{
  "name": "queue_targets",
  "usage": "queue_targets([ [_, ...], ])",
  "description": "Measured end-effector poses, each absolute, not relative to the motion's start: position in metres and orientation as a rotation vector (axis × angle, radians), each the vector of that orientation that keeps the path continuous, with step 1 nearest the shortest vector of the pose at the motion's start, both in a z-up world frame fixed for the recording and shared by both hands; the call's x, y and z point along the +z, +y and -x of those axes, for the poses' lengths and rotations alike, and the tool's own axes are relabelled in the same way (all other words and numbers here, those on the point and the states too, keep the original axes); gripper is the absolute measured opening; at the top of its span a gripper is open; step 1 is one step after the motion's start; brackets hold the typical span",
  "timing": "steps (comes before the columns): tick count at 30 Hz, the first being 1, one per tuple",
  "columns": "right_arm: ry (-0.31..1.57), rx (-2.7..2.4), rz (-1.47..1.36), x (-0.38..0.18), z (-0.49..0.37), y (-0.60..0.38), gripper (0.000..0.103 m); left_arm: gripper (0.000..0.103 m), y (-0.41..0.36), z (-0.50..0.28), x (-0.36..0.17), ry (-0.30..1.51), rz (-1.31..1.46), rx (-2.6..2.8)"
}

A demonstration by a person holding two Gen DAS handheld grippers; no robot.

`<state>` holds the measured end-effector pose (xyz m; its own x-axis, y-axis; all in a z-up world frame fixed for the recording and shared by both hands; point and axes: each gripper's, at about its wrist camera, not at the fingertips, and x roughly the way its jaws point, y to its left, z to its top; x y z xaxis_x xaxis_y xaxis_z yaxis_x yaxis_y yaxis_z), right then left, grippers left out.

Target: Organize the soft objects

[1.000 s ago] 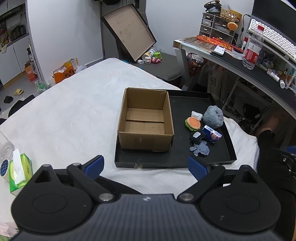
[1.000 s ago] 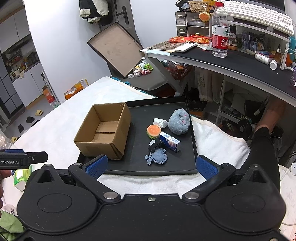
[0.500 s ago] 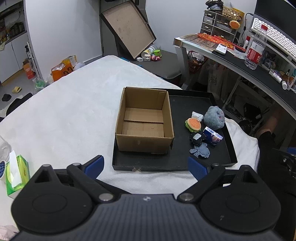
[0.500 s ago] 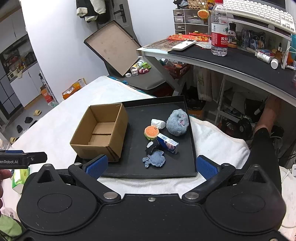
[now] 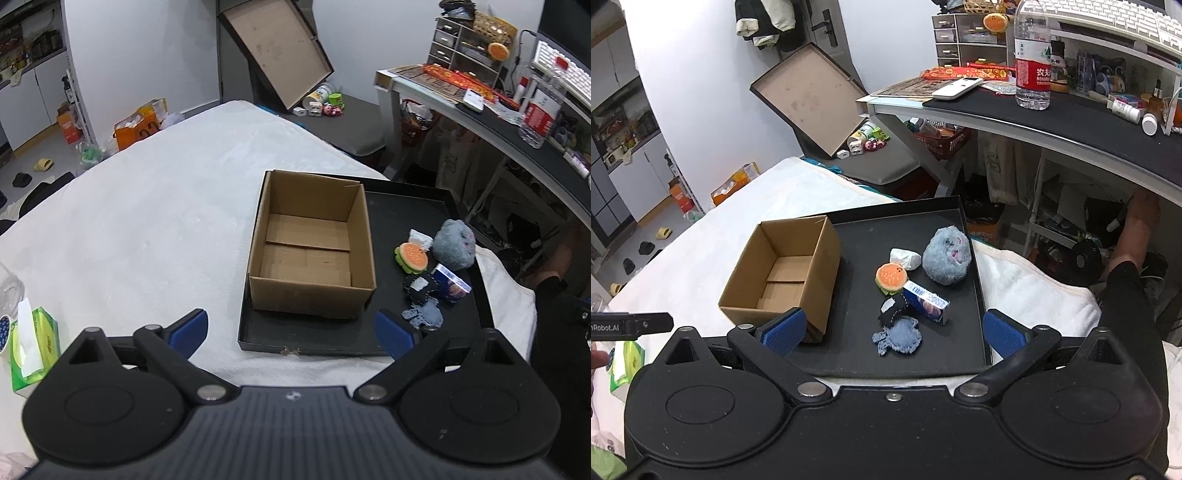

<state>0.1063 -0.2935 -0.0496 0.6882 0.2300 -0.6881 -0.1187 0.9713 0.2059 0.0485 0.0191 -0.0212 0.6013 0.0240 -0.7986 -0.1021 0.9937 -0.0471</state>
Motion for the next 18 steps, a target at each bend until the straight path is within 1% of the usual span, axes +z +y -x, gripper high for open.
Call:
queue_targets([
  [18,0.8,0.151,-0.242,-0.082,-0.181,-0.312,0.102,0.094,0.033,-0.104,-0.05,0.961,0.115,0.107],
])
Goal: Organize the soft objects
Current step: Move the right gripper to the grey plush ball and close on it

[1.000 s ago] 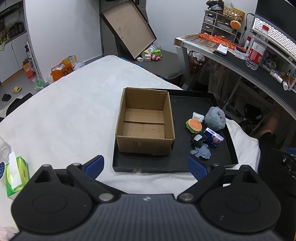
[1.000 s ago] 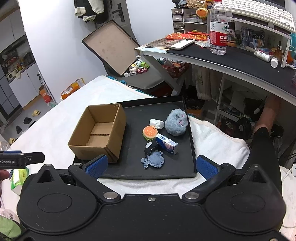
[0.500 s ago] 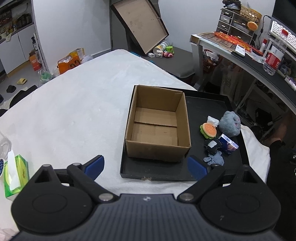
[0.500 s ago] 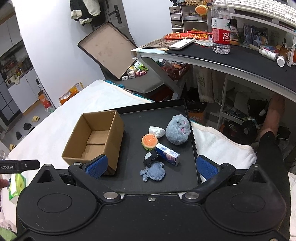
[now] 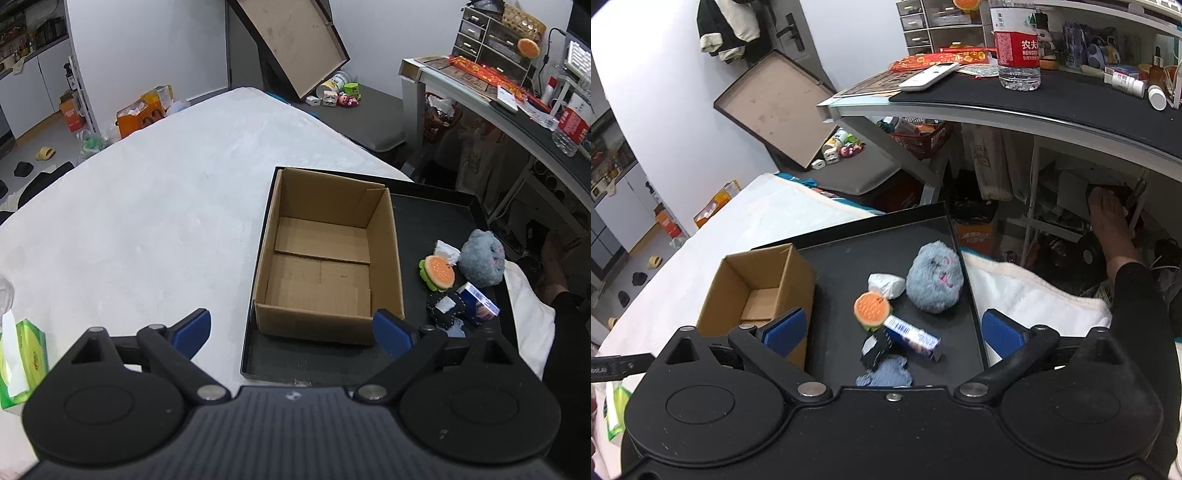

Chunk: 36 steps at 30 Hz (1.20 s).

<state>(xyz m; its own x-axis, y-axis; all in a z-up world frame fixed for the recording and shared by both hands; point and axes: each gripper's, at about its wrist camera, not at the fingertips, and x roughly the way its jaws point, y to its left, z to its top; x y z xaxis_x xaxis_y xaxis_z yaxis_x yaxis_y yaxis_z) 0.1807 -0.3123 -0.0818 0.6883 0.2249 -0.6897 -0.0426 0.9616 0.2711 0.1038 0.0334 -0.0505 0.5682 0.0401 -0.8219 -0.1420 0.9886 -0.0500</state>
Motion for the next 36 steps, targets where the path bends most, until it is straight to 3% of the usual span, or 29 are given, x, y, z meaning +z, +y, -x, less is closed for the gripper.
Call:
queue_targets([
  [12,0.844,0.14,-0.285,-0.119,-0.236,-0.32,0.102,0.094,0.039,-0.143,-0.071,1.004,0.115,0.149],
  [22,0.908,0.119,-0.287,-0.149,-0.285,-0.328,0.099,0.087,0.042,-0.177,-0.097,1.063,0.127,0.198],
  [36,0.961,0.113,-0.281,-0.197,-0.319,-0.331,0.098,0.068,0.047,-0.205,-0.133,1.131,0.115,0.264],
])
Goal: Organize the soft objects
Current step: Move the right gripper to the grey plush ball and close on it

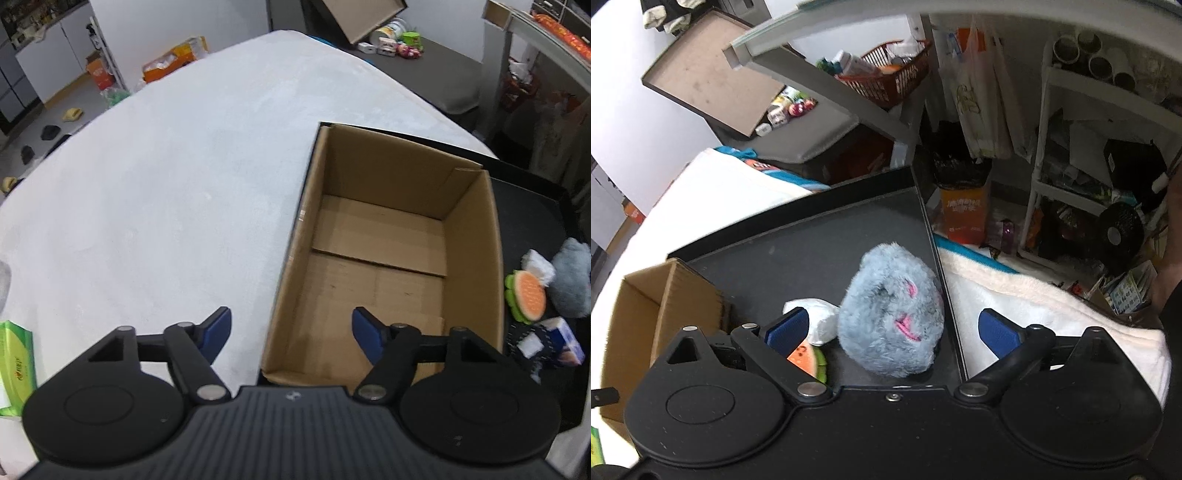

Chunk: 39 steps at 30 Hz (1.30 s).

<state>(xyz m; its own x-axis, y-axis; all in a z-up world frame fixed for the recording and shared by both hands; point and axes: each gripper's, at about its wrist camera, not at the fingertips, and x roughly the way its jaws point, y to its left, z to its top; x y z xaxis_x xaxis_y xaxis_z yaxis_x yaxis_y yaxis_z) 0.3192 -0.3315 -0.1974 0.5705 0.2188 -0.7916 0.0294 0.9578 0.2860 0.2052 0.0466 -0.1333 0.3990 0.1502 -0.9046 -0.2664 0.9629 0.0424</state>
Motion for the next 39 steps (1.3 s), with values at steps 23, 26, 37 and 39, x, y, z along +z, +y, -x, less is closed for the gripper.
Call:
queue_targets([
  [23,0.934,0.049,-0.195,-0.218,-0.33,-0.312,0.071,0.012,0.05,-0.216,-0.151,1.106,0.107,0.33],
  [26,0.918,0.074,-0.215,-0.212,-0.325,-0.315,0.058,0.011,0.051,-0.212,-0.149,1.097,0.127,0.312],
  [37,0.969,0.099,-0.217,-0.196,-0.314,-0.313,0.049,0.01,0.054,-0.201,-0.146,1.078,0.206,0.284],
  [39,0.962,0.102,-0.212,-0.189,-0.311,-0.311,0.049,0.01,0.054,-0.2,-0.146,1.072,0.205,0.278],
])
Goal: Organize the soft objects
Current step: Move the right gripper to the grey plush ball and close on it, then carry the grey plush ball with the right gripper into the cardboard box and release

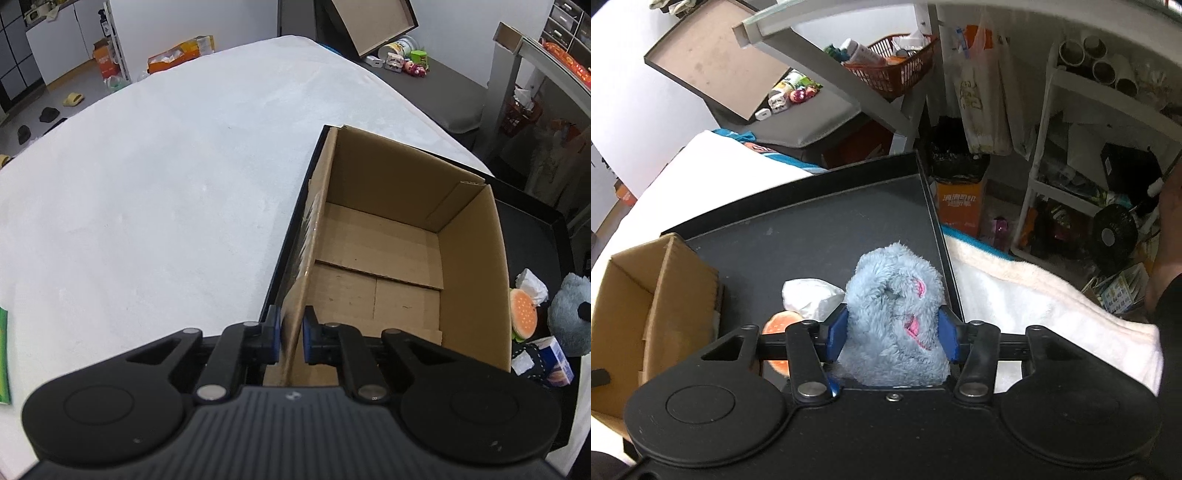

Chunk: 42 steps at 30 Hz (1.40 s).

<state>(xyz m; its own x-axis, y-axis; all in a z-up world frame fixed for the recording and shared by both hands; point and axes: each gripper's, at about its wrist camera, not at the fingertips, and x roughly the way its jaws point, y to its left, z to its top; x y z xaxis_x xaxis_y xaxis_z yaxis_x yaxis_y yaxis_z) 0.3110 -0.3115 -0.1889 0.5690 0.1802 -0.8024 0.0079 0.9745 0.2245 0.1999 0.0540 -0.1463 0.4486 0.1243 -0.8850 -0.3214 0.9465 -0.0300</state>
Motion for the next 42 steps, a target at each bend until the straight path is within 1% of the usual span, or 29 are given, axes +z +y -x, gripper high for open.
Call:
queue_targets([
  [12,0.904,0.139,-0.161,-0.142,-0.297,-0.287,0.048,0.01,0.056,-0.195,-0.149,1.081,0.228,0.24],
  [25,0.866,0.198,-0.081,-0.109,-0.291,-0.237,0.048,0.01,0.061,-0.198,-0.151,1.086,0.236,0.232],
  [42,0.849,0.304,0.0,-0.091,-0.289,-0.163,0.048,0.01,0.059,-0.201,-0.152,1.096,0.224,0.246],
])
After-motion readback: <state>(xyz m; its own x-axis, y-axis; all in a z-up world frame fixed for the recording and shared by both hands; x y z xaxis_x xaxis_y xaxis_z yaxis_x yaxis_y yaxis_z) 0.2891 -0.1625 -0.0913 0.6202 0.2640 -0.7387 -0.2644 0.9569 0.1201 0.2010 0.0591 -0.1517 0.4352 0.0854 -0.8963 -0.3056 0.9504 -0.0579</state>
